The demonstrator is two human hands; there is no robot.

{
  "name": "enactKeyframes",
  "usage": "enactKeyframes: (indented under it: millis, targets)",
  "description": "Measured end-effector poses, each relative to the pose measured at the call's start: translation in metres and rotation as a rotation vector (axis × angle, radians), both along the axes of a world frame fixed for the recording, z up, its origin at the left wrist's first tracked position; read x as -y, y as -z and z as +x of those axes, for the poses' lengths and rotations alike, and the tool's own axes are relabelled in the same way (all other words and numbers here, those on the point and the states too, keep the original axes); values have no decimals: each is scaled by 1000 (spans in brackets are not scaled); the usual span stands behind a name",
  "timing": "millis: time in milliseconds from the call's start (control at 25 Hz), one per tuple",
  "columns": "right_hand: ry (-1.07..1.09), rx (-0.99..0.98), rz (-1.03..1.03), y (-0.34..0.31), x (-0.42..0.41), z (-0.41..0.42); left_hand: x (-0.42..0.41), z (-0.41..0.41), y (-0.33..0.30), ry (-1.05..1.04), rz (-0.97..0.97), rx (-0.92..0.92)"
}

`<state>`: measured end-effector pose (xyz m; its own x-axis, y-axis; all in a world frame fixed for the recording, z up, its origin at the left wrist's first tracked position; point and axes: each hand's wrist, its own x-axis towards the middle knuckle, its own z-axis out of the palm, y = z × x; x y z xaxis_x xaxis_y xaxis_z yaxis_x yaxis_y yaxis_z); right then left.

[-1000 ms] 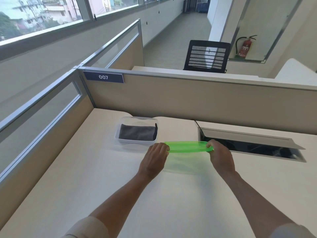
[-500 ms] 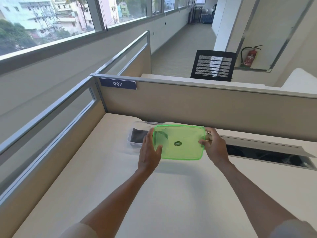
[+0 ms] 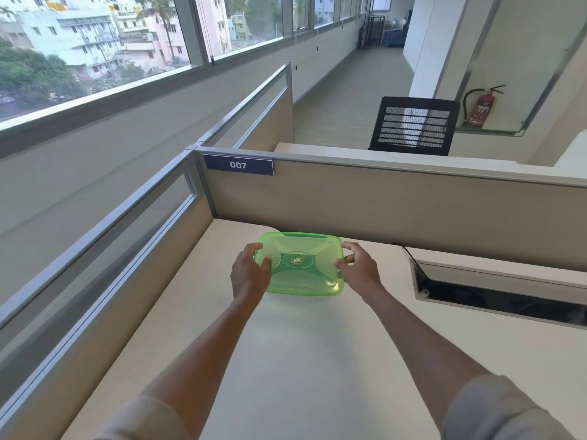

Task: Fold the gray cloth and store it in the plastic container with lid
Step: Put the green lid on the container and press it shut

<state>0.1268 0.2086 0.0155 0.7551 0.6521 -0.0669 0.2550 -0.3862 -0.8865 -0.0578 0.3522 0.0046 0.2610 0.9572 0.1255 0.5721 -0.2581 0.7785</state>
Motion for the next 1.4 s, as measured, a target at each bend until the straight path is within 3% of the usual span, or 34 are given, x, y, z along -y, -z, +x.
enactKeyframes:
  millis: [320, 520, 960, 1400]
  targets:
    - [16, 185, -279, 35, -45, -4, -31, 27, 11, -46, -113, -221]
    - [33, 297, -358, 46, -54, 1, -35, 36, 24, -34, -156, -223]
    - [-5, 503, -358, 68, -49, -5, -31, 37, 56, 76, 24, -156]
    - [-29, 508, -458, 69, -49, -8, -34, 36, 55, 135, 80, -441]
